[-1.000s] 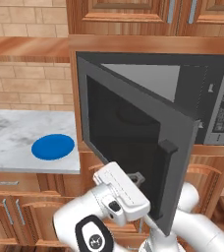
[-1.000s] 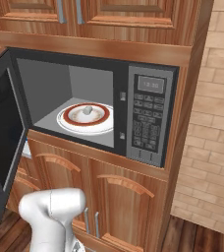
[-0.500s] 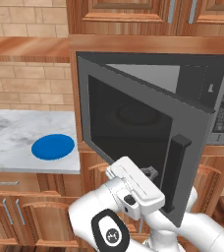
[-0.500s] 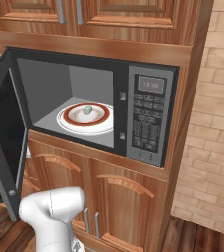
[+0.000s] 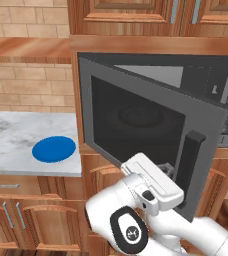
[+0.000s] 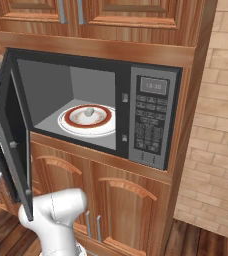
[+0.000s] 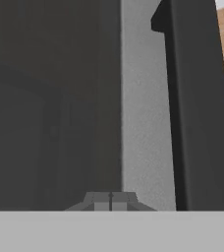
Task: Pick the marshmallow from the counter and place it in the microwave. Then turn on the microwave.
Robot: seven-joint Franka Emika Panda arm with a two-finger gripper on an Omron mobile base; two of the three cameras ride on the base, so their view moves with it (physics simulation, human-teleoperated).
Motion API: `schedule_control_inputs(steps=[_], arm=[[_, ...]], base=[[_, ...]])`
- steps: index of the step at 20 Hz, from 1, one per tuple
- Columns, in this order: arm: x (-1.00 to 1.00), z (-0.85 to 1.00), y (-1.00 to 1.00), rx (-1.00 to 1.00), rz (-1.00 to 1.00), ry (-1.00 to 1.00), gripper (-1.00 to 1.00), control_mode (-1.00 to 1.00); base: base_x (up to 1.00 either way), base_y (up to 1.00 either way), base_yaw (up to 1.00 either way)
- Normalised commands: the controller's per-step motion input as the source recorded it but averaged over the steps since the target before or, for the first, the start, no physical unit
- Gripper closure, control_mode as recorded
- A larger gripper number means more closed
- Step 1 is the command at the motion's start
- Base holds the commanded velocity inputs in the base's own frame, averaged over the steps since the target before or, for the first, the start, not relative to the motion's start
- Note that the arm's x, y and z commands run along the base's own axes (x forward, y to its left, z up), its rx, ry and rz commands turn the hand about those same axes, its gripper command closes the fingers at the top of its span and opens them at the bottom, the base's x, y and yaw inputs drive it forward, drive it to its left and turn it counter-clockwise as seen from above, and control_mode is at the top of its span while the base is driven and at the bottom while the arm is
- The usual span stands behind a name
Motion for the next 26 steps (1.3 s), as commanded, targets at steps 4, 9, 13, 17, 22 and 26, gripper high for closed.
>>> schedule_control_inputs(steps=[4,9,13,17,22,26], arm=[[0.03,0.11,-0.3,0.0,0.0,0.0,1.0,-1.0],[0.09,0.11,-0.26,0.0,0.02,0.0,1.0,-1.0],[0.14,0.11,-0.2,0.0,0.04,0.0,1.0,-1.0],[0.16,0.11,-0.16,0.0,0.05,0.0,1.0,-1.0],[0.17,0.07,-0.15,0.0,0.05,0.03,1.0,-1.0],[0.17,0.04,-0.13,0.0,0.04,0.07,1.0,-1.0]], base=[[0.0,0.0,0.0],[0.0,0.0,0.0],[0.0,0.0,0.0],[0.0,0.0,0.0],[0.0,0.0,0.0],[0.0,0.0,0.0]])
